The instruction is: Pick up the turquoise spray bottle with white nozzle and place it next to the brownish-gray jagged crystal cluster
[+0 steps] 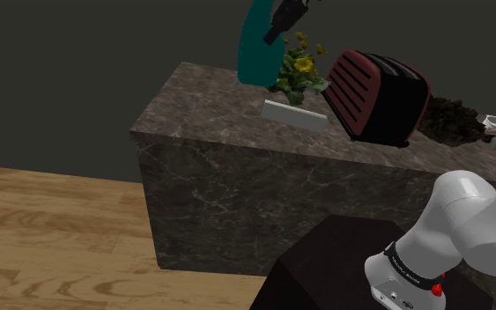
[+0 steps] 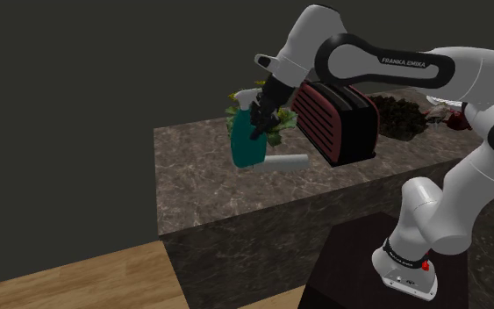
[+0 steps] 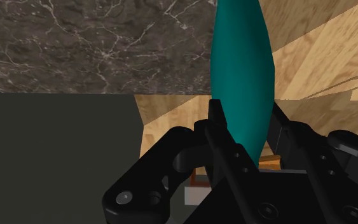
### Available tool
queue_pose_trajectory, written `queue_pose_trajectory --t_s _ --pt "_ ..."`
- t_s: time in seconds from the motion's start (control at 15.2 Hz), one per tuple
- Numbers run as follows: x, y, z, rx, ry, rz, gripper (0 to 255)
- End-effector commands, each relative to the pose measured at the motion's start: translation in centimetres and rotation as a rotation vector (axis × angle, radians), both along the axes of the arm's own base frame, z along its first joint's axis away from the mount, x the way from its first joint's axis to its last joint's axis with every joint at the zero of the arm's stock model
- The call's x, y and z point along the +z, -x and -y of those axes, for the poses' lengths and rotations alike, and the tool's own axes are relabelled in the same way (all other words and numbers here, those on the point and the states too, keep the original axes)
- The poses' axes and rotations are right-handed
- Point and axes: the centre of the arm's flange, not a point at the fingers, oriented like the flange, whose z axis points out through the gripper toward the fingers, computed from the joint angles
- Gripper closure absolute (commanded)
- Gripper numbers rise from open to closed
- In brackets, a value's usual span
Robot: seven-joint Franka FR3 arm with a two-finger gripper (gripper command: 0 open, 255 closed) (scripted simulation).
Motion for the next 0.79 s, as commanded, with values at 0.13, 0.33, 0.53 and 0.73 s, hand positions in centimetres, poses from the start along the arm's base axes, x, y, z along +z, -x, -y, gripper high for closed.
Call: queue_pose_trajectory --t_s 0.13,0.33,0.53,0.73 --pt "2.1 0.0 0.0 0.0 0.0 0.0 255" --pt "3.7 0.0 0.0 0.0 0.0 0.0 255" --pt "5.3 0.0 0.0 0.0 0.0 0.0 255" --pt "6.9 0.0 0.0 0.0 0.0 0.0 255"
